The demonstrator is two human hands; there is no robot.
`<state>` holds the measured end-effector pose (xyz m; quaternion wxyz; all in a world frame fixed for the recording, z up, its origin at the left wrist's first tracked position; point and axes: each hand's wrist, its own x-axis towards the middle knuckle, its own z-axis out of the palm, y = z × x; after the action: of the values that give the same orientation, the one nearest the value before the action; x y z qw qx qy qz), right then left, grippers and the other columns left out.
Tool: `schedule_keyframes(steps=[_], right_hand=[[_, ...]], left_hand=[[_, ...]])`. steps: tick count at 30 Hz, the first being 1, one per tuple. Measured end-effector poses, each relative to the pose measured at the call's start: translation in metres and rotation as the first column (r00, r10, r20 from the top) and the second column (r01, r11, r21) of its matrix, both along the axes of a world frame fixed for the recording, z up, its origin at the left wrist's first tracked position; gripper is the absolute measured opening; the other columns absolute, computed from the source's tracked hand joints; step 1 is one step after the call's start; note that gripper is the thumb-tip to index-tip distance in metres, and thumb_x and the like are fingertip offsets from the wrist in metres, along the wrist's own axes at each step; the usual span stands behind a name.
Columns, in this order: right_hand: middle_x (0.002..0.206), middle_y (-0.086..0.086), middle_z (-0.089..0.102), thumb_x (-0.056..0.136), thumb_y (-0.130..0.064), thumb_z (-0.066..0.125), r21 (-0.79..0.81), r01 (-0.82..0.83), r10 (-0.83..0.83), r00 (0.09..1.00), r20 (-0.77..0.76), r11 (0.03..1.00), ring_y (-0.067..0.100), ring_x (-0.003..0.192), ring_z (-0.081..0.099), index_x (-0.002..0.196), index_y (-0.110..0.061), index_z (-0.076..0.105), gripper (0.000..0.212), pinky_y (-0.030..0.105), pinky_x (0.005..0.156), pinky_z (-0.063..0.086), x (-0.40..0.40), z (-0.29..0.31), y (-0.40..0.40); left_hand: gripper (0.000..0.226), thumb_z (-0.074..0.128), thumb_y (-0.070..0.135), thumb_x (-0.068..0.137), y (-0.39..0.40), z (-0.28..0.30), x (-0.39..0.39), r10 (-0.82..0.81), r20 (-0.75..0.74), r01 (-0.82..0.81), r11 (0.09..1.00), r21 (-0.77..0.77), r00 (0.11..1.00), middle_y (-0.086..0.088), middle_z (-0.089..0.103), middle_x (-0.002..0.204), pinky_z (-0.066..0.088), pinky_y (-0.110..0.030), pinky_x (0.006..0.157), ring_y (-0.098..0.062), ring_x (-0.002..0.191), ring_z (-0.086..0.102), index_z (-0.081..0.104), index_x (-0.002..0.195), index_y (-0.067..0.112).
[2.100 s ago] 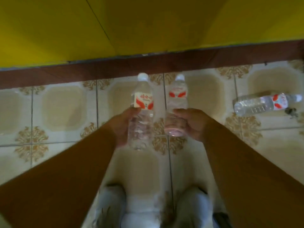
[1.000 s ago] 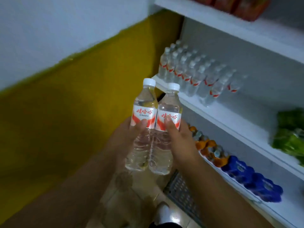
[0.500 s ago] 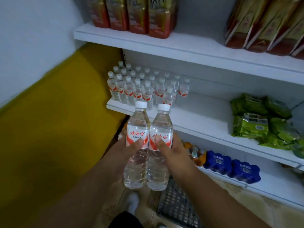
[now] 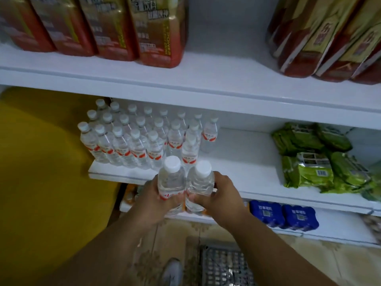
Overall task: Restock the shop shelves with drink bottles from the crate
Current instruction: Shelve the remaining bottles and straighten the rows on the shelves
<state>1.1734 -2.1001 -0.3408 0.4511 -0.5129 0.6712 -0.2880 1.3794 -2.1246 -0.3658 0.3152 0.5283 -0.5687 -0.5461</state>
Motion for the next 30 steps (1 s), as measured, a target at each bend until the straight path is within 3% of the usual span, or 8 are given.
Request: schedule_keyframes(steps=[3,6,12,15,20,23,27,30], right_hand=[[0.121,-0.007,0.053,0.069,-0.042,0.089,-0.034,0.073,-0.075,0.997,-0.037,0.997,0.008,0.105,0.059,0.124,-0.04,0.056,0.064,0.024,0.089,0.049,-0.011,-0.03,-0.038],[0.12,-0.005,0.055,0.07,-0.041,0.087,-0.047,0.168,-0.171,0.98,-0.096,0.985,0.01,0.102,0.058,0.125,-0.032,0.06,0.061,0.019,0.082,0.044,-0.026,-0.06,-0.067],[0.123,-0.001,0.059,0.073,-0.04,0.087,-0.031,0.243,-0.245,0.964,-0.102,0.97,0.016,0.105,0.062,0.127,-0.026,0.061,0.061,0.038,0.096,0.052,-0.037,-0.11,-0.1],[0.123,-0.003,0.06,0.073,-0.04,0.088,-0.007,0.21,-0.21,0.976,-0.065,0.978,0.013,0.105,0.063,0.127,-0.028,0.061,0.062,0.036,0.097,0.052,-0.036,-0.129,-0.112],[0.119,-0.006,0.06,0.072,-0.04,0.088,-0.051,0.187,-0.188,0.982,-0.019,0.981,0.006,0.098,0.064,0.124,-0.031,0.062,0.059,0.02,0.081,0.051,-0.042,-0.149,-0.137],[0.118,-0.007,0.06,0.071,-0.042,0.089,-0.072,0.19,-0.193,0.981,-0.027,0.979,0.005,0.097,0.064,0.123,-0.033,0.061,0.06,0.014,0.077,0.048,-0.044,-0.156,-0.145],[0.119,-0.011,0.056,0.075,-0.043,0.086,-0.087,0.204,-0.21,0.975,-0.068,0.975,0.011,0.109,0.06,0.128,-0.037,0.054,0.062,0.037,0.099,0.053,-0.037,-0.161,-0.137],[0.137,-0.01,0.053,0.085,-0.042,0.077,-0.052,0.211,-0.215,0.973,-0.086,0.976,0.017,0.129,0.052,0.142,-0.039,0.04,0.068,0.044,0.109,0.045,-0.028,-0.166,-0.127]], left_hand=[[0.065,0.088,0.041,0.073,-0.045,-0.027,-0.006,0.057,0.198,-0.054,0.998,-0.025,0.978,0.003,0.07,0.124,0.056,-0.05,0.095,-0.018,0.114,0.067,0.061,0.13,0.028],[0.05,0.09,0.032,0.074,-0.07,-0.063,-0.012,0.166,0.219,-0.159,0.986,-0.05,0.961,0.015,0.072,0.11,0.06,-0.043,0.086,-0.005,0.101,0.068,0.063,0.115,0.043],[0.049,0.086,0.035,0.078,-0.077,-0.122,-0.022,0.26,0.222,-0.248,0.965,-0.082,0.94,0.034,0.065,0.109,0.045,-0.017,0.083,0.016,0.099,0.059,0.058,0.117,0.043],[0.056,0.085,0.035,0.078,-0.086,-0.136,-0.023,0.303,0.257,-0.286,0.953,-0.102,0.918,0.031,0.06,0.11,0.044,-0.023,0.089,0.003,0.104,0.058,0.051,0.122,0.047],[0.065,0.085,0.038,0.078,-0.102,-0.153,-0.025,0.332,0.303,-0.322,0.943,-0.083,0.893,0.018,0.059,0.116,0.058,-0.044,0.09,-0.012,0.105,0.059,0.044,0.128,0.039],[0.066,0.082,0.041,0.08,-0.106,-0.157,-0.028,0.313,0.313,-0.299,0.95,-0.094,0.897,0.018,0.06,0.121,0.052,-0.035,0.094,-0.008,0.106,0.057,0.046,0.135,0.036],[0.057,0.078,0.044,0.082,-0.107,-0.152,-0.03,0.308,0.316,-0.296,0.951,-0.086,0.897,0.027,0.059,0.118,0.044,-0.027,0.092,-0.001,0.108,0.056,0.053,0.133,0.04],[0.053,0.078,0.044,0.082,-0.101,-0.148,-0.032,0.314,0.267,-0.306,0.949,-0.074,0.911,0.037,0.059,0.112,0.041,-0.015,0.087,0.021,0.103,0.055,0.056,0.13,0.044]])
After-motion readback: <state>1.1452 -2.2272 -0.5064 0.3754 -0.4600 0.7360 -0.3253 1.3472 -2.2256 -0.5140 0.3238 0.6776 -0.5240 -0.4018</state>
